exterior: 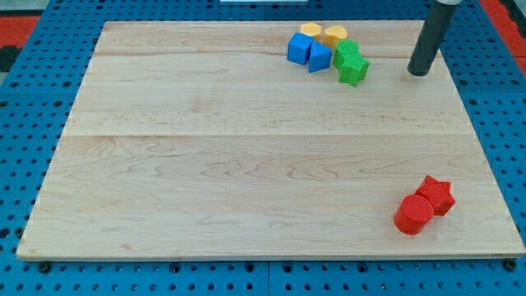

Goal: Separate the blue cube from the group of blocks

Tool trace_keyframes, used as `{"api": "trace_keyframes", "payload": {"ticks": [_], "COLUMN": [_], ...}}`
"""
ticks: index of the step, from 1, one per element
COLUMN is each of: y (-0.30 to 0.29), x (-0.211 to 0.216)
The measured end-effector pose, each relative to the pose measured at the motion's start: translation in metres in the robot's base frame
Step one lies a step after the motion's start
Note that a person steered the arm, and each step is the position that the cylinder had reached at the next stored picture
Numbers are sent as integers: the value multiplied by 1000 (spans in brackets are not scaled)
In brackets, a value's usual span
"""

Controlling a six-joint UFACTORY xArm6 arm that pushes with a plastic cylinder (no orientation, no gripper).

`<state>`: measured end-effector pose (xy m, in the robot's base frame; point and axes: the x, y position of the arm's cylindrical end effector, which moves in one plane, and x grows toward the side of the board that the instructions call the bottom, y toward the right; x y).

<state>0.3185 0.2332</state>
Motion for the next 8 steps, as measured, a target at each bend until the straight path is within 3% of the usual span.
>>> {"api": "trace_keyframes", "payload": {"ticks": [3,8], "y": [-64,-171], "x": [-49,-57]}}
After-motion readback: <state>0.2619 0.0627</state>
